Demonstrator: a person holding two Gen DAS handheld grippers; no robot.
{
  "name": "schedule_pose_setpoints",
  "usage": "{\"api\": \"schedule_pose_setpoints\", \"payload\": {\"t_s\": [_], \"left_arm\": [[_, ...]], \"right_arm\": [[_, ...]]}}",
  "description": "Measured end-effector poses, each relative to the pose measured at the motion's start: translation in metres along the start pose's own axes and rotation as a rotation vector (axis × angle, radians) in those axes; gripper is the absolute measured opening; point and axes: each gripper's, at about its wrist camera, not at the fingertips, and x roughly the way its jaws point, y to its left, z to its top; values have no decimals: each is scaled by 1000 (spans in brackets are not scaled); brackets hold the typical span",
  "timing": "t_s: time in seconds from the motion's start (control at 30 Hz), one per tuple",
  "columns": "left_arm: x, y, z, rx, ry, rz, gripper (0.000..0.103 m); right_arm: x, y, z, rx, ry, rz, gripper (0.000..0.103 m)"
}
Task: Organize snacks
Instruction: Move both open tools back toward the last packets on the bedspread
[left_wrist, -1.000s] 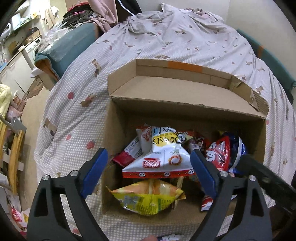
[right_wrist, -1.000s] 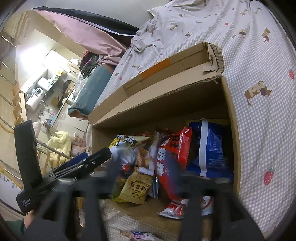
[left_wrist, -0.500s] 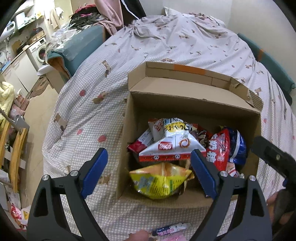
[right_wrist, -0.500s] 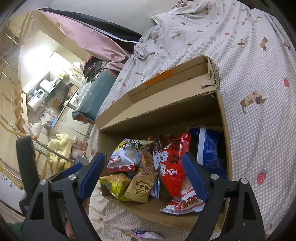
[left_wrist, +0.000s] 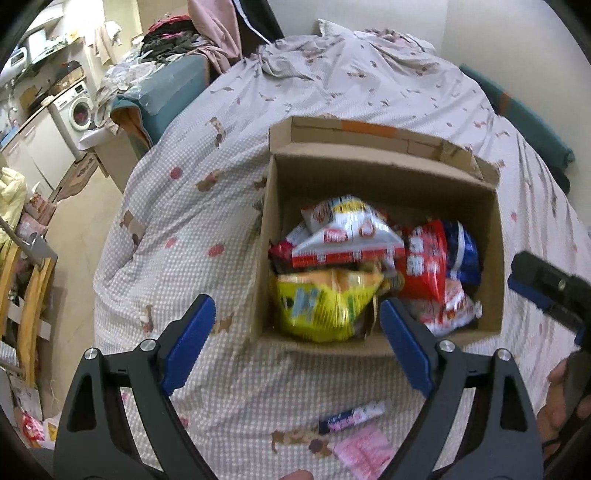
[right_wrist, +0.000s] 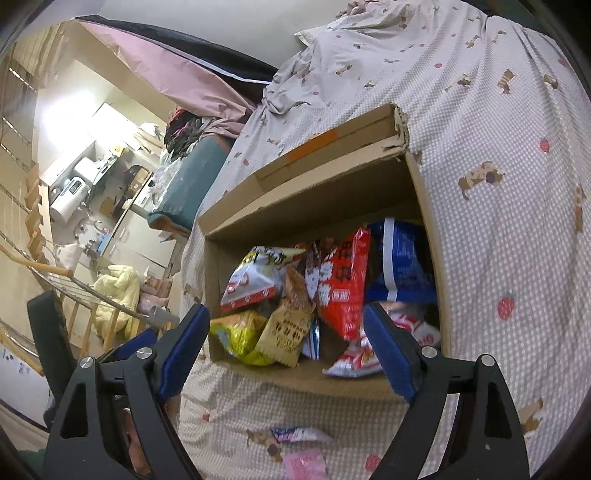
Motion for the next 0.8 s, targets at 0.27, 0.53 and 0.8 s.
{"api": "schedule_pose_setpoints", "payload": {"t_s": [0.27,0.53,0.8], "left_arm": [[-11,6,-32,37,11,-45,89],[-12,20,-59,20,59,-87,89],[8,36,-93,-35,144,-121,89]], "right_arm": [[-8,0,-32,17,49,-28,88],[-4,-5,-64,20,124,-82,88],[0,-13,-93,29,179,-138,88]]}}
